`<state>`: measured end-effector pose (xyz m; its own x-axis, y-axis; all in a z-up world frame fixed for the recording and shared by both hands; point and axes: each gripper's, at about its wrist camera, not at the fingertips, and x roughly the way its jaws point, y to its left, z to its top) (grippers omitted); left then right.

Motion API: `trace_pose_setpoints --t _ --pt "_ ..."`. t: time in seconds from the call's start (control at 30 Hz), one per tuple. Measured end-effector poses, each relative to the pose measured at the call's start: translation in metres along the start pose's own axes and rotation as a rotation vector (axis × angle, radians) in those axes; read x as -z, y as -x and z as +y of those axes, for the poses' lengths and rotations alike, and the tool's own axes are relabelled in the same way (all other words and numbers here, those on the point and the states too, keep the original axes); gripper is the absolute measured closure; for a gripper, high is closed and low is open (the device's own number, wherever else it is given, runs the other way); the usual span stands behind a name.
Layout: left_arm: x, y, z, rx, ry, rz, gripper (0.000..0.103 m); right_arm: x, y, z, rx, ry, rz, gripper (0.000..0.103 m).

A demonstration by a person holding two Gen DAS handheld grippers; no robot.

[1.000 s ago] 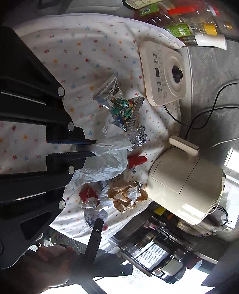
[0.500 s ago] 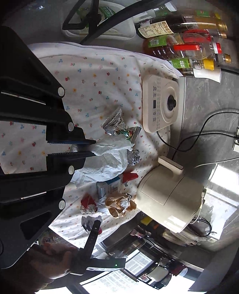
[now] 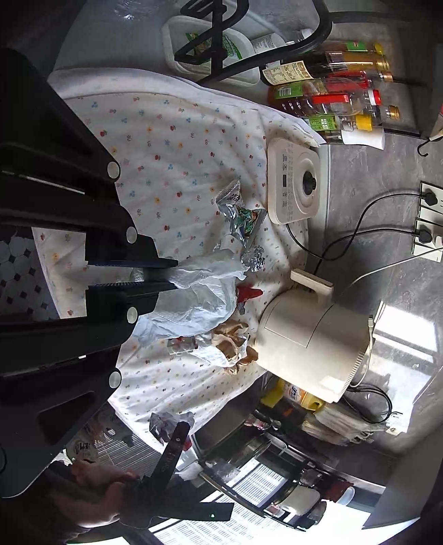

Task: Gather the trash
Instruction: 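Lift the white plastic bag with the left tool and carry it over the bin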

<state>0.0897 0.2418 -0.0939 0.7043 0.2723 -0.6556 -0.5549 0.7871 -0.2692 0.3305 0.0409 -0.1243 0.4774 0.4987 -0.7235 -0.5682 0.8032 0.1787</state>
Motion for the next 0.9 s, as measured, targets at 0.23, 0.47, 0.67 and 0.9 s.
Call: trace_pose_setpoints --t 0.23,0.47,0.67,0.9 --pt "0.025 0.017 -0.037 -0.002 -0.01 0.003 0.096 0.026 0.03 -0.031 -0.052 -0.006 0.006 0.073" --pt "0.055 0.022 -0.077 0.01 -0.04 0.033 0.095 0.054 0.056 -0.071 -0.076 -0.055 0.006 0.073" --pt "0.085 0.013 -0.123 0.063 -0.087 0.092 0.095 0.087 0.083 -0.12 -0.041 -0.098 0.0 0.073" --pt "0.124 -0.001 -0.182 0.171 -0.16 0.161 0.095 0.14 0.115 -0.2 0.053 -0.221 0.043 0.073"
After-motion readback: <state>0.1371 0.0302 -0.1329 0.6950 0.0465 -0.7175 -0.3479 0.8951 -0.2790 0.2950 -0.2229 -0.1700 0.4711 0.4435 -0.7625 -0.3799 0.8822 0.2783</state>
